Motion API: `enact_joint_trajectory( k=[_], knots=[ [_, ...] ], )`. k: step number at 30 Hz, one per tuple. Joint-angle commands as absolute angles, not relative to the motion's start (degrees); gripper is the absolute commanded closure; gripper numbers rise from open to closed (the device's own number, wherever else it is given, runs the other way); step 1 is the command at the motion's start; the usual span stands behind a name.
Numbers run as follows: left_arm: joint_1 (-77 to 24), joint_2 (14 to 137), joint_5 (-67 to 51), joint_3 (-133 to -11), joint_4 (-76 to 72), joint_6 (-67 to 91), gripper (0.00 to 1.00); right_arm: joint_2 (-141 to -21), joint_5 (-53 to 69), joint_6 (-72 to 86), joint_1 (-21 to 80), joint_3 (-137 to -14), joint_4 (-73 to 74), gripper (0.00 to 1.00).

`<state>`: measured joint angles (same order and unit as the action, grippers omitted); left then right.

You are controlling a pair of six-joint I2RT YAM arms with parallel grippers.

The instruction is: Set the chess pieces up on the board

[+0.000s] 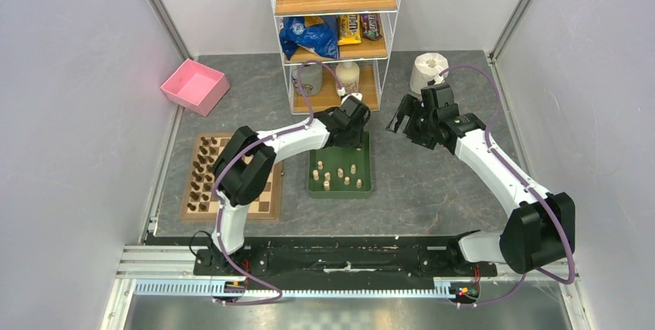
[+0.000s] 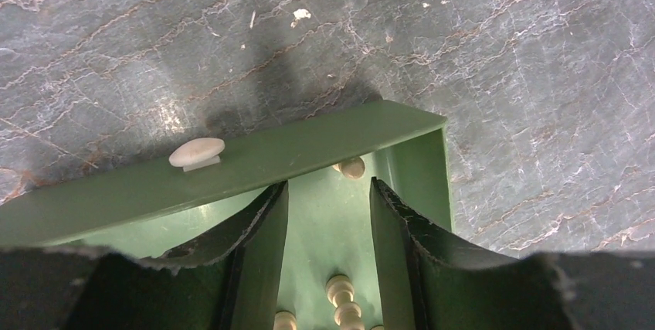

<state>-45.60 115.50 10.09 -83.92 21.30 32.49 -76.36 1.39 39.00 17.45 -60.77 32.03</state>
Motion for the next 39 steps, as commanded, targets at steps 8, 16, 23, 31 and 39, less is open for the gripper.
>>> enact_joint_trajectory(
  k=[8, 16, 23, 31, 39],
  knots=[
    [-45.6, 117.8, 9.0, -87.5, 20.4, 33.6, 0.51, -75.9, 0.4, 38.3, 17.1, -60.8, 31.8, 0.06],
    [-45.6, 118.7, 9.4, -87.9, 20.1, 34.0, 0.54, -76.2, 0.4, 38.2, 17.1, -60.9, 31.8, 0.05],
    [-45.6, 119.1, 10.0, -87.9, 19.9, 34.1, 0.59, -76.2, 0.4, 38.2, 17.1, -60.9, 31.8, 0.05],
    [-45.6, 119.1, 10.3, -88.0, 19.7, 34.5, 0.62, -76.3, 0.4, 38.1, 17.1, -60.8, 31.8, 0.05],
    [-45.6, 118.3, 10.6, -87.6, 19.6, 34.6, 0.82, -76.3, 0.5, 38.1, 17.1, -60.8, 31.8, 0.05]
  ],
)
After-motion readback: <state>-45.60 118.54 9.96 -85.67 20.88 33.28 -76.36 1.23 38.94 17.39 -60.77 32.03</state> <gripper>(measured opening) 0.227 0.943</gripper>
